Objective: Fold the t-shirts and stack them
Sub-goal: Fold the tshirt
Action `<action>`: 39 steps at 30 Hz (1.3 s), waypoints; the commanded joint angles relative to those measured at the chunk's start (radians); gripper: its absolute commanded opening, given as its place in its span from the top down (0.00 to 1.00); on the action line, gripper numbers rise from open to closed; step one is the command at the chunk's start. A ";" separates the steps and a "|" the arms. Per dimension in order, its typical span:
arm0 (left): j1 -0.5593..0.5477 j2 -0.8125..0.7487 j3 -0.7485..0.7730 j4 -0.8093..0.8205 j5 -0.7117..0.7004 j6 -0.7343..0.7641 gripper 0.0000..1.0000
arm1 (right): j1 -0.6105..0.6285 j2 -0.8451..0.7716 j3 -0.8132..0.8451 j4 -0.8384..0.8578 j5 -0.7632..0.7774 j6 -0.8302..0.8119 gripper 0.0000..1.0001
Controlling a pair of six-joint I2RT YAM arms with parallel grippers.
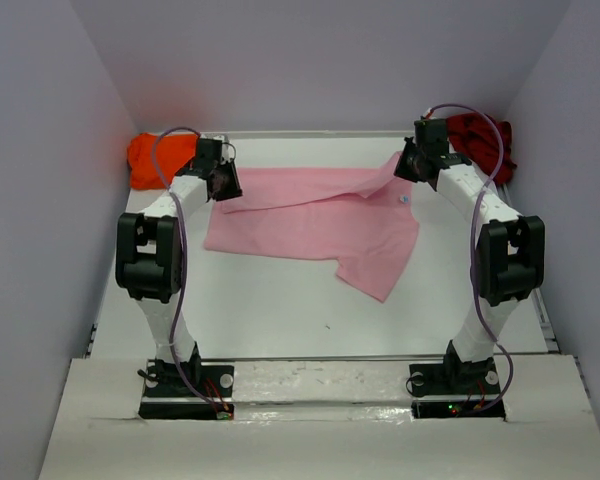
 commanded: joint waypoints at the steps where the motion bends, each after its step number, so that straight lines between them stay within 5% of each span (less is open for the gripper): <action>1: 0.017 -0.063 -0.103 0.101 0.068 -0.116 0.66 | 0.010 -0.014 0.004 0.016 -0.004 -0.005 1.00; 7: 0.040 -0.086 -0.189 0.182 0.011 -0.194 0.60 | 0.010 -0.023 -0.009 0.017 -0.008 -0.003 1.00; 12: 0.046 -0.097 -0.193 0.202 -0.038 -0.207 0.18 | 0.010 -0.030 -0.012 0.020 -0.013 -0.003 1.00; 27: 0.071 -0.054 -0.166 0.195 -0.081 -0.185 0.18 | 0.010 -0.034 -0.012 0.025 -0.010 0.003 1.00; 39: 0.063 -0.017 -0.176 0.202 -0.017 -0.184 0.31 | 0.010 -0.034 -0.011 0.025 -0.010 0.008 1.00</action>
